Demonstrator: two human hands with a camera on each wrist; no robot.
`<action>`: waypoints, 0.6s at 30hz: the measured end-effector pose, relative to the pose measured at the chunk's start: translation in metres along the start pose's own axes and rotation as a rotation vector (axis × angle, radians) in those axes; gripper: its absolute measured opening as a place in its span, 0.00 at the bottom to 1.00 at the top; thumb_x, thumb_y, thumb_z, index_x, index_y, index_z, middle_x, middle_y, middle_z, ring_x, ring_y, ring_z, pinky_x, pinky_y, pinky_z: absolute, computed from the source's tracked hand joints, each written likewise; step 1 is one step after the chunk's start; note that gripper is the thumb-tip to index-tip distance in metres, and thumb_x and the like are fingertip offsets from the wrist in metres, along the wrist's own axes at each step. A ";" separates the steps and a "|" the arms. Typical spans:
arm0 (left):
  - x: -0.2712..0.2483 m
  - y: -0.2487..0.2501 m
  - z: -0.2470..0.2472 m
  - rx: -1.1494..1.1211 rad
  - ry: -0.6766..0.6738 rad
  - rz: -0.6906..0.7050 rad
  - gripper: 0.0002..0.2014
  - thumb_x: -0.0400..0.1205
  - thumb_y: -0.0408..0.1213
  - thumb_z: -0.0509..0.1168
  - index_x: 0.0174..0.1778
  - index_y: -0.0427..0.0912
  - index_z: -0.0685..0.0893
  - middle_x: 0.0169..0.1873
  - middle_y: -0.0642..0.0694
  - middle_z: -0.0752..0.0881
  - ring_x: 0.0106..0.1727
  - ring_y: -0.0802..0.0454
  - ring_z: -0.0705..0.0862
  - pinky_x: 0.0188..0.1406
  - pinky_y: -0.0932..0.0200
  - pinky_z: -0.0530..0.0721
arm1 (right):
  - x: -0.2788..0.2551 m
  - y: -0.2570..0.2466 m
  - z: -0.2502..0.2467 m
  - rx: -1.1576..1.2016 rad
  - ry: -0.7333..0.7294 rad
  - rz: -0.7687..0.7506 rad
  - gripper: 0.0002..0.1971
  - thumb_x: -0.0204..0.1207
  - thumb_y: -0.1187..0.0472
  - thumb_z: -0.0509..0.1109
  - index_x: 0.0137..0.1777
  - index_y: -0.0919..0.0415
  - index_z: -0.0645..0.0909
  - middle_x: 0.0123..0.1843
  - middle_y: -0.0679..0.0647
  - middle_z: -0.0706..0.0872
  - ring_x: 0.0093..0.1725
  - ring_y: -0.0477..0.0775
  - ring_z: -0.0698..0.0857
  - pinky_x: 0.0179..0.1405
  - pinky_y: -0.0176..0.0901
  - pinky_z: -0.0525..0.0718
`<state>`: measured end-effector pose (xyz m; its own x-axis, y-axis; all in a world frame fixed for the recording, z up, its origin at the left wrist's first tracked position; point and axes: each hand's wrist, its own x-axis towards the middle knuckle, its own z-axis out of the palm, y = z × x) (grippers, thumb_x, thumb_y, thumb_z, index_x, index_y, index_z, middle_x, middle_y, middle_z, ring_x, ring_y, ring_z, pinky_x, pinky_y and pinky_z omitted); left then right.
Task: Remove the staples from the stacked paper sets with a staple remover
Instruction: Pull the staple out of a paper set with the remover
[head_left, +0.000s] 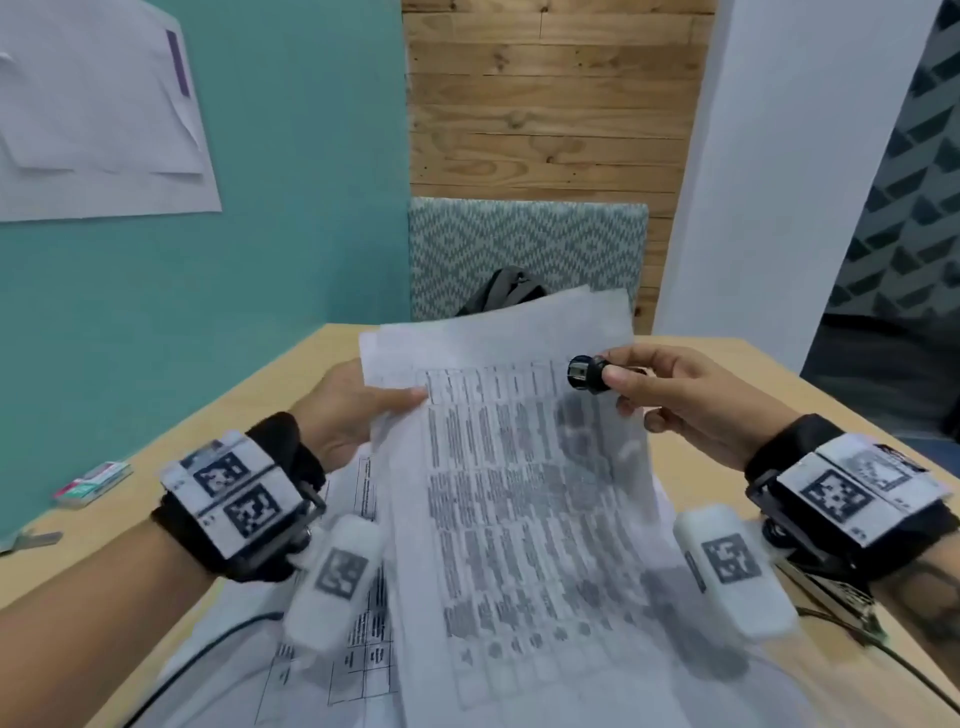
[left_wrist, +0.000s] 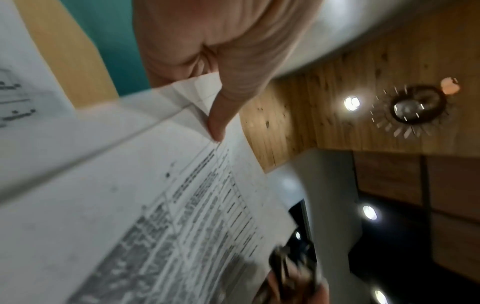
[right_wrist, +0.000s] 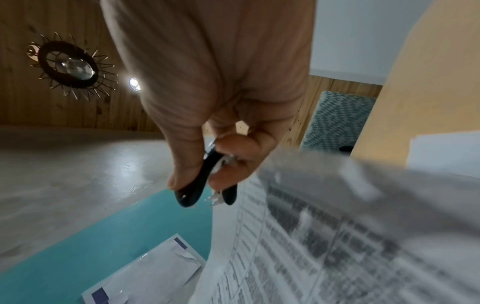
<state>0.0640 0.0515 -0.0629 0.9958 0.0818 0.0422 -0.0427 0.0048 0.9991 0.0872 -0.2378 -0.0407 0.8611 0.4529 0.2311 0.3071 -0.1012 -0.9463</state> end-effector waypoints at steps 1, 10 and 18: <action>0.004 0.004 -0.010 -0.008 0.001 -0.040 0.16 0.77 0.21 0.63 0.60 0.31 0.81 0.54 0.36 0.87 0.49 0.44 0.88 0.44 0.57 0.89 | -0.001 -0.002 -0.001 -0.011 0.007 0.009 0.41 0.36 0.32 0.83 0.49 0.55 0.84 0.41 0.42 0.89 0.32 0.40 0.83 0.23 0.27 0.74; -0.018 -0.036 -0.088 0.495 0.090 -0.462 0.08 0.83 0.35 0.62 0.49 0.33 0.82 0.46 0.34 0.87 0.44 0.40 0.86 0.51 0.45 0.83 | -0.031 0.034 -0.003 -0.387 0.076 0.517 0.17 0.82 0.49 0.60 0.54 0.64 0.74 0.50 0.58 0.83 0.47 0.52 0.79 0.39 0.40 0.72; -0.058 -0.058 -0.055 0.097 0.114 -0.307 0.15 0.84 0.32 0.57 0.67 0.34 0.76 0.58 0.33 0.84 0.52 0.36 0.83 0.60 0.39 0.77 | -0.037 0.050 0.007 -0.355 0.142 0.672 0.16 0.83 0.49 0.60 0.45 0.63 0.70 0.39 0.59 0.78 0.38 0.57 0.72 0.36 0.44 0.68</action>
<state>0.0045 0.1013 -0.1238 0.9451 0.2023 -0.2567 0.2714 -0.0478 0.9613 0.0684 -0.2531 -0.0984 0.9451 0.0780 -0.3173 -0.2088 -0.6027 -0.7701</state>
